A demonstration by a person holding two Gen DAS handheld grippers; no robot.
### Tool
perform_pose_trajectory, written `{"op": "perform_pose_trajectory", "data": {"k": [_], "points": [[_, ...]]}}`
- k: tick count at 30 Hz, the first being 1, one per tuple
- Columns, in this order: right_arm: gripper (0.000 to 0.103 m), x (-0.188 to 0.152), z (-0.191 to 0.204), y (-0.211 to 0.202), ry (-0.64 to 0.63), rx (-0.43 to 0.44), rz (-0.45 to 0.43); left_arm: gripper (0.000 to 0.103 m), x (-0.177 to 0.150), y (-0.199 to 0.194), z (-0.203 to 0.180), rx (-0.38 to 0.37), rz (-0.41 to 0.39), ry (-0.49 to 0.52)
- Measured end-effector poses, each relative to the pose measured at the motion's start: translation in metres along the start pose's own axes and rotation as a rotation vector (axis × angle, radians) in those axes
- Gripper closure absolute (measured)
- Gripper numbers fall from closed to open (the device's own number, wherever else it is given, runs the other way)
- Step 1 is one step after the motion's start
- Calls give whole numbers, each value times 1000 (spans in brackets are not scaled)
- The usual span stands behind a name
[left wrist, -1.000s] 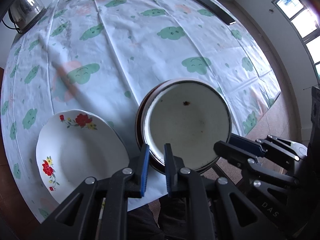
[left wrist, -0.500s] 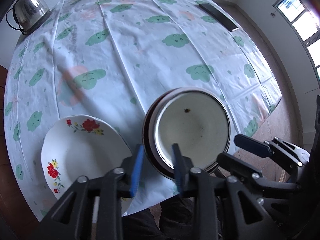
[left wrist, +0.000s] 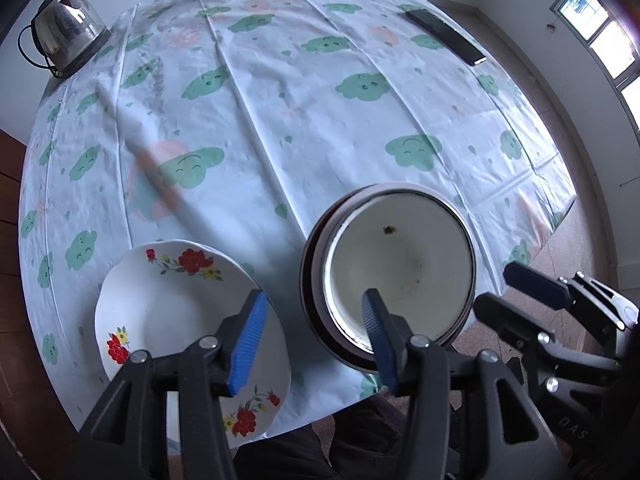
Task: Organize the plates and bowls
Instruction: 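Open both grippers and release the enamel bowl, then close both grippers on the rim of the nested bowl stack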
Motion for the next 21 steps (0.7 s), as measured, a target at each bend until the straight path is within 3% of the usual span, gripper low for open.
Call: {"op": "perform_pose_trajectory", "data": {"k": [4,21], "points": [[46,2,-5,0,11,-21,-10,51,2,3,0,0,7,-1],[46,2,-11,15,29,-18,12,50,6,23,-4,-12,58,4]]}}
Point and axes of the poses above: each gripper's, at about its wrist camera, not at the fingertips, and y roughly the way its jaws point, z to its left, x to its top, the point moved 4 cm from there along y, roughly the way its jaws point, and after that the axes turned 7 degrees about x, right-handed, at the moved point
